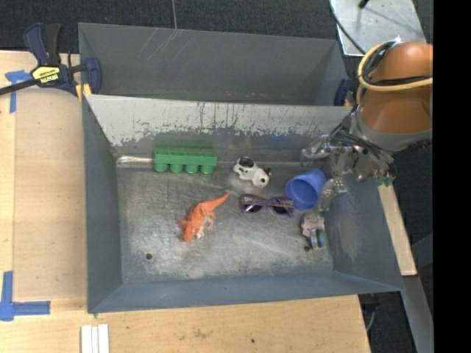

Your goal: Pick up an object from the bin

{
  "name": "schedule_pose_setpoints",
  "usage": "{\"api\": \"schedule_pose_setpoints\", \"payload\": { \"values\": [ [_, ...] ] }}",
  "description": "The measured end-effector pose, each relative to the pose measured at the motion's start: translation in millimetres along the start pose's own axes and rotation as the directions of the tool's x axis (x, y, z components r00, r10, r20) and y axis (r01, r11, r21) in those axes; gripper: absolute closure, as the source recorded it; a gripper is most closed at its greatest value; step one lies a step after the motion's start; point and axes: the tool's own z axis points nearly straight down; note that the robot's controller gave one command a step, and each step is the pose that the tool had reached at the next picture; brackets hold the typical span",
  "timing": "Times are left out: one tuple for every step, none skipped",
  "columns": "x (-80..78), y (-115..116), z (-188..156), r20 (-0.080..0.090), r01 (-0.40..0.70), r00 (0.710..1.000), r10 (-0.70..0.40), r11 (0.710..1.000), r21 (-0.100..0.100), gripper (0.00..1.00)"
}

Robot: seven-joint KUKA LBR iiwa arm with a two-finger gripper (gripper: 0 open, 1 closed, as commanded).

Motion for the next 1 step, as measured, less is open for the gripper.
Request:
{"api": "schedule_pose_setpoints", "payload": {
  "values": [
    [0.2,-2.2,47.9,-0.009,0.025,1.0,-0.025,1.0,-0.002,0.0]
  ]
}}
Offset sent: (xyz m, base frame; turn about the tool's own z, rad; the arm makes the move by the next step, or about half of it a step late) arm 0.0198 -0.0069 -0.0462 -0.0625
